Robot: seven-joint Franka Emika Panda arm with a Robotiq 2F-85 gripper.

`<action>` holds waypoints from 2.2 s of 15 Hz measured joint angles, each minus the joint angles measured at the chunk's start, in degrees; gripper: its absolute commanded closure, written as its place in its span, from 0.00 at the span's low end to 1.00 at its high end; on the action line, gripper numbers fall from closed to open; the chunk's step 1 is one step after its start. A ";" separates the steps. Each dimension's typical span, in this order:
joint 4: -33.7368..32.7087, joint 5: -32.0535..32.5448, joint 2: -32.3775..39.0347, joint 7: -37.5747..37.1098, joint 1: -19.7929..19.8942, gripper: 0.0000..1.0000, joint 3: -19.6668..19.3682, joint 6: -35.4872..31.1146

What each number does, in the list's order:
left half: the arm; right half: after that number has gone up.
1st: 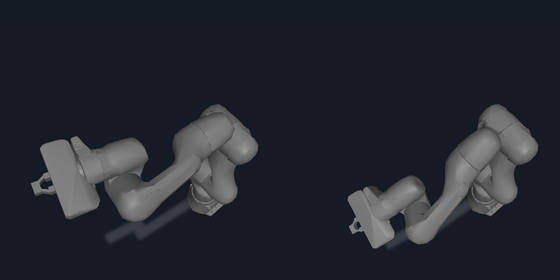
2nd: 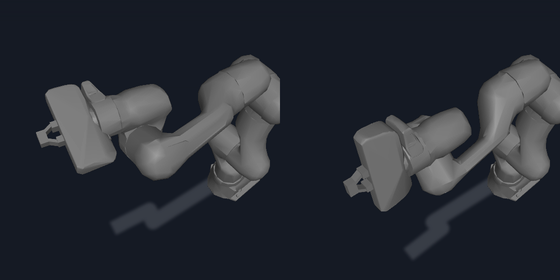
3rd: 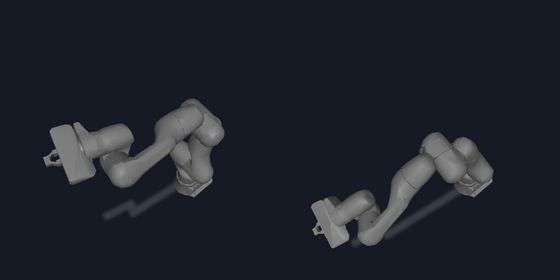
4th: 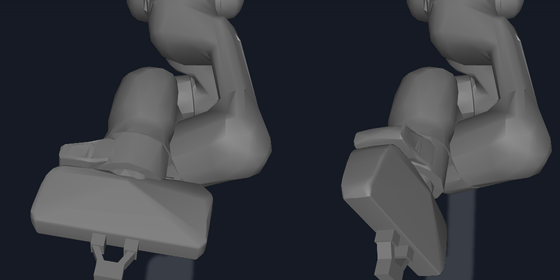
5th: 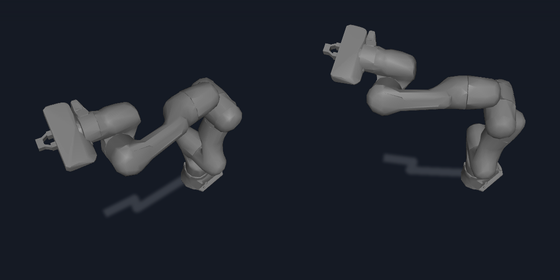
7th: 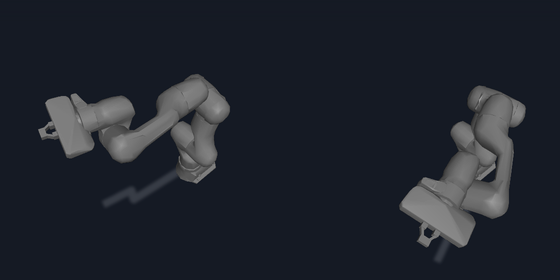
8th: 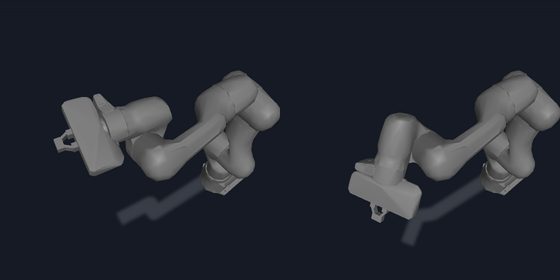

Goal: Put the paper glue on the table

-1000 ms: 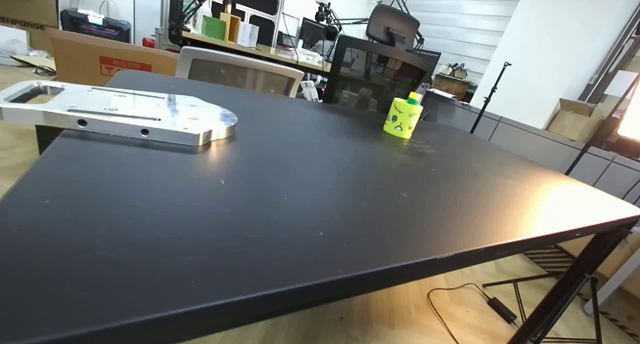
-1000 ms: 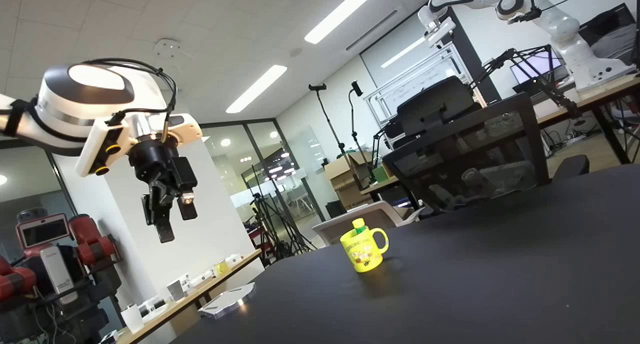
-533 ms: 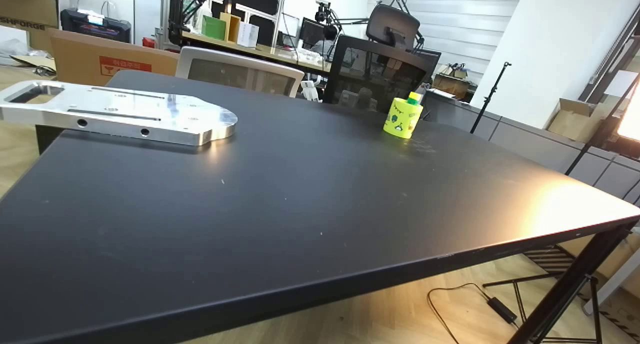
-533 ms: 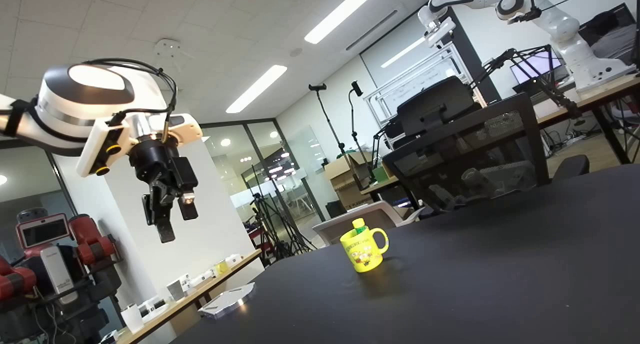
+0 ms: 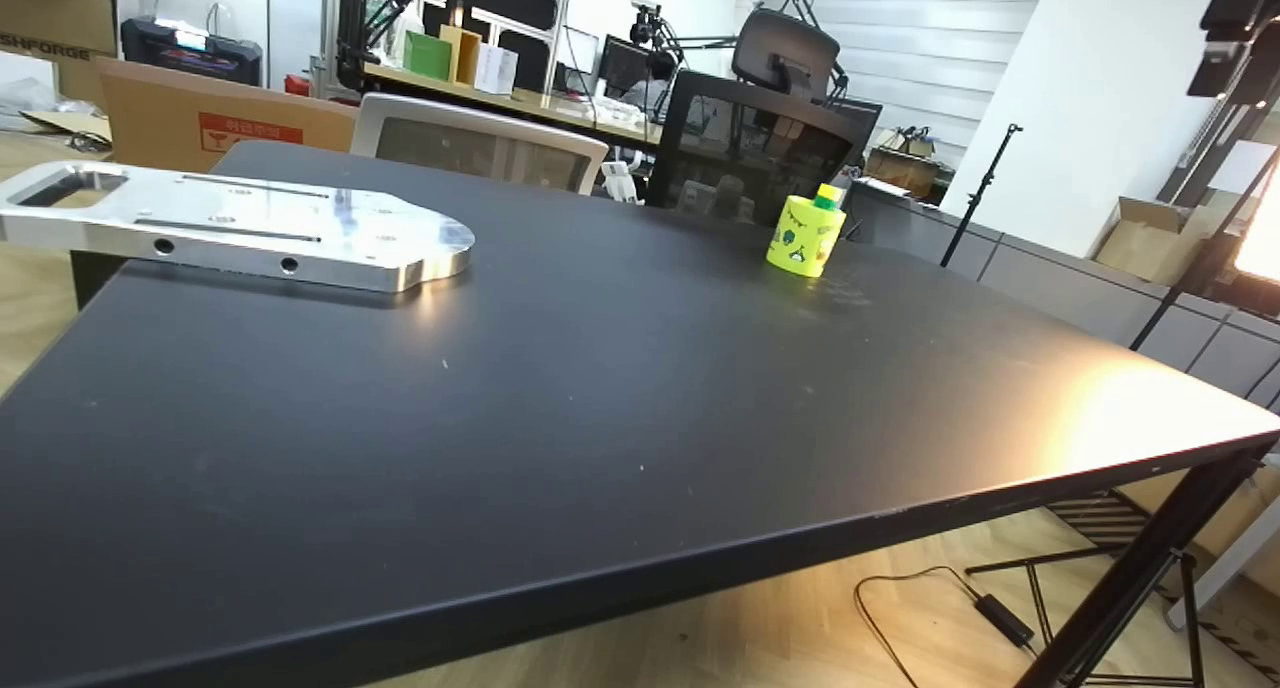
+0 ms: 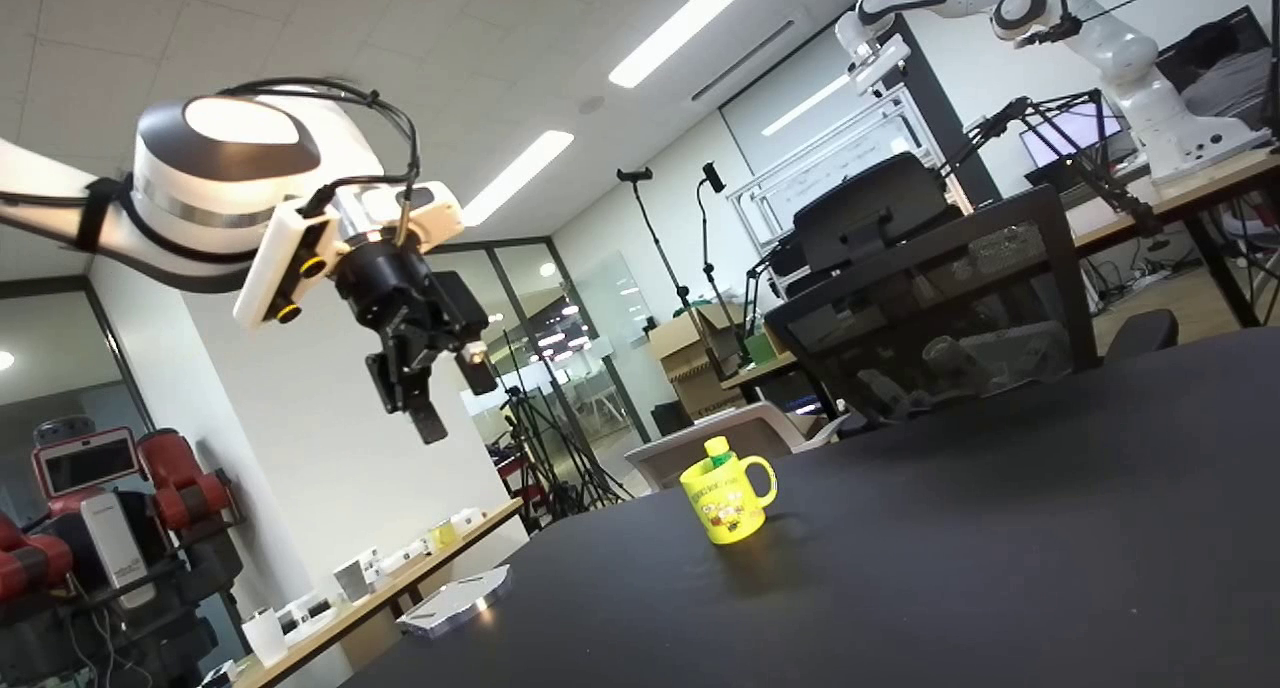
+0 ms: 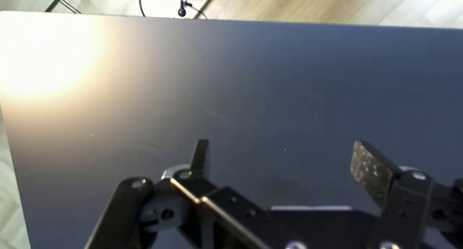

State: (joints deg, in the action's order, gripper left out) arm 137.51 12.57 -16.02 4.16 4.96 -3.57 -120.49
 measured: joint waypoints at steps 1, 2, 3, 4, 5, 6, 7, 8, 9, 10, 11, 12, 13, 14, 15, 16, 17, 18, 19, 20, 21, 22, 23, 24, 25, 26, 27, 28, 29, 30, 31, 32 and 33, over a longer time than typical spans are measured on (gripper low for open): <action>-1.42 0.00 1.85 0.45 0.38 0.00 -0.52 -2.02; -3.10 -0.08 4.10 0.58 0.61 0.00 -0.96 -4.29; -4.75 -0.19 6.37 0.70 0.75 0.00 -1.41 -6.52; -6.53 -0.41 8.81 0.74 0.84 0.00 -1.76 -8.75; -8.50 -0.55 11.48 0.79 0.87 0.00 -2.10 -10.98; -10.56 -0.56 14.21 0.85 0.92 0.00 -2.33 -12.90; -12.75 -0.56 16.95 0.86 0.96 0.00 -2.42 -14.36; -15.07 -0.57 19.65 0.86 0.99 0.00 -2.47 -15.24; -17.66 -0.58 22.46 0.86 1.00 0.00 -2.51 -15.73; -20.37 -0.69 25.21 0.85 1.00 0.00 -2.52 -15.86; -23.11 -0.99 27.83 0.82 1.00 0.00 -2.55 -15.85; -25.97 -1.48 30.37 0.77 1.00 0.00 -2.58 -15.74; -28.75 -1.88 32.67 0.61 1.00 0.00 -2.60 -15.51; -31.51 -2.44 34.79 0.20 0.99 0.00 -2.62 -14.70; -32.87 -2.47 36.02 0.34 0.99 0.00 -2.61 -14.56; -32.84 -2.46 36.37 0.39 0.99 0.00 -2.61 -14.74; -32.59 -2.45 36.33 0.40 0.98 0.00 -2.61 -14.75; -32.47 -2.45 36.21 0.41 0.98 0.00 -2.61 -14.75; -32.46 -2.45 36.15 0.41 0.98 0.00 -2.61 -14.75; -32.45 -2.45 36.09 0.42 0.98 0.00 -2.61 -14.75; -32.45 -2.45 36.04 0.42 0.98 0.00 -2.61 -14.75; -32.44 -2.45 36.03 0.42 0.98 0.00 -2.61 -14.75; -32.44 -2.45 36.03 0.42 0.98 0.00 -2.61 -14.75; -32.44 -2.45 36.03 0.43 0.98 0.00 -2.61 -14.75; -32.44 -2.45 36.02 0.43 0.98 0.00 -2.61 -14.75; -32.44 -2.45 36.06 0.47 0.98 0.00 -2.61 -14.75; -32.54 -2.46 36.23 0.52 0.98 0.00 -2.59 -14.75; -32.92 -2.55 36.61 0.53 0.97 0.00 -2.50 -14.75; -33.72 -2.74 37.29 0.52 0.96 0.00 -2.35 -14.71; -35.16 -3.29 38.36 0.52 0.93 0.00 -2.10 -14.36; -37.05 -3.90 39.67 0.52 0.85 0.00 -1.85 -13.68; -39.36 -4.62 41.23 0.52 0.77 0.00 -1.53 -12.99; -41.86 -5.15 42.86 0.51 0.67 0.00 -1.22 -12.17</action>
State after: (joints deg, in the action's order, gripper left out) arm 95.66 7.41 26.84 4.67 5.62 -4.80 -132.66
